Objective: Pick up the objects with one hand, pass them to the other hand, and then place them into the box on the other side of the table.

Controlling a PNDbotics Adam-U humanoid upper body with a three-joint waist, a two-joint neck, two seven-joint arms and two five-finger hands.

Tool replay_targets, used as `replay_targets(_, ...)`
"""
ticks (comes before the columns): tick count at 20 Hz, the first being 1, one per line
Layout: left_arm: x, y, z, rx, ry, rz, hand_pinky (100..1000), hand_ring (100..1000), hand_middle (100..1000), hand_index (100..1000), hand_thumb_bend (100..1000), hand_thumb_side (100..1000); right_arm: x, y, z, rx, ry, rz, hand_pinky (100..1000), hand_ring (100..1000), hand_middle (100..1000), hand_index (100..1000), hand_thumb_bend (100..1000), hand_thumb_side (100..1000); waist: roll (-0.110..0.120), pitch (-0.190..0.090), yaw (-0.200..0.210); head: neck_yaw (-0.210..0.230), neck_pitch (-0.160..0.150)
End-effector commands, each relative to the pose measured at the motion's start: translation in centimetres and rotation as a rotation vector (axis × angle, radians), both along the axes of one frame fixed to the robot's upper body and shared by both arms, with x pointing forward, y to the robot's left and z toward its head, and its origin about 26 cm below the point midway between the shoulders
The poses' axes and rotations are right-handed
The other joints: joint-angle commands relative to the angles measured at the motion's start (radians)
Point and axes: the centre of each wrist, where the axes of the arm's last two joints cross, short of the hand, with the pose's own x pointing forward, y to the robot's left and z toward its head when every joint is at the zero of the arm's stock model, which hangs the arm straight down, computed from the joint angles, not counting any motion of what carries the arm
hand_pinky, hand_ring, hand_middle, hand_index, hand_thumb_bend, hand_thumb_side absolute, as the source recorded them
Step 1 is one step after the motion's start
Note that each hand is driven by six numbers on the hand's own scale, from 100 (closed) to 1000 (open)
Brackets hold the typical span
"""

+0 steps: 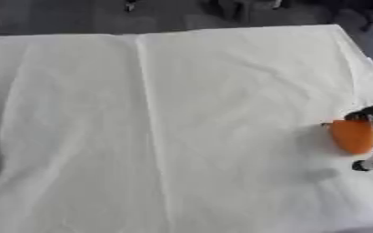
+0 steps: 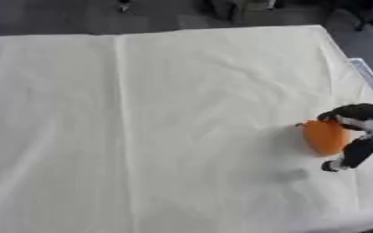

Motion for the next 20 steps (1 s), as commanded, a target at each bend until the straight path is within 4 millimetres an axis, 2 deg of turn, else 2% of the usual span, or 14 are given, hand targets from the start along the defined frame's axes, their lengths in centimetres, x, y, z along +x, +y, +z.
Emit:
replay_targets(1,-0.3,0.0,0.9,0.004,-0.031,-0.001,845,774,698,805,131,841,0.2,-0.4,0.7,-0.005,-0.099,-0.041,905,901,788,907,502,191,0.0,-0.014,0.002,-0.004,-0.016)
replay_targets(2,-0.3,0.0,0.9,0.002,-0.03,-0.001,844,774,696,803,132,842,0.4,-0.5,0.6,0.001,-0.133,-0.06,893,882,764,872,435,100,0.0,-0.013,0.003,-0.004,-0.018)
replay_targets(5,-0.2,-0.1,0.8,-0.001,-0.029,-0.001,845,774,693,798,130,840,0.8,-0.7,0.4,-0.003,-0.214,-0.103,884,865,717,831,365,100,0.001,-0.011,0.008,-0.008,-0.02)
replay_targets(7,-0.2,-0.1,0.8,-0.003,-0.03,0.0,844,772,690,796,131,841,1.1,-0.8,0.5,-0.042,-0.265,-0.11,869,832,648,769,316,100,0.001,-0.01,0.011,-0.011,-0.022)
replay_targets(10,-0.2,-0.1,0.7,-0.007,-0.027,-0.003,847,769,682,792,126,839,1.5,-1.2,0.5,-0.112,-0.343,-0.109,855,808,600,706,247,100,0.001,-0.006,0.016,-0.017,-0.027)
replay_targets(15,-0.2,-0.2,0.7,-0.004,-0.028,-0.009,853,769,676,790,132,841,2.0,-1.9,-0.2,-0.177,-0.393,-0.088,835,780,563,609,290,100,-0.001,-0.003,0.023,-0.02,-0.028)
replay_targets(18,-0.2,-0.2,0.7,-0.004,-0.03,-0.012,854,768,670,786,132,840,2.2,-2.0,-0.2,-0.183,-0.414,-0.076,803,754,508,479,380,100,-0.002,-0.002,0.024,-0.022,-0.028)
replay_targets(20,-0.2,-0.2,0.7,-0.002,-0.031,-0.013,856,768,667,784,133,840,2.3,-1.9,-0.1,-0.176,-0.43,-0.066,792,737,485,448,392,100,-0.003,-0.002,0.024,-0.023,-0.03)
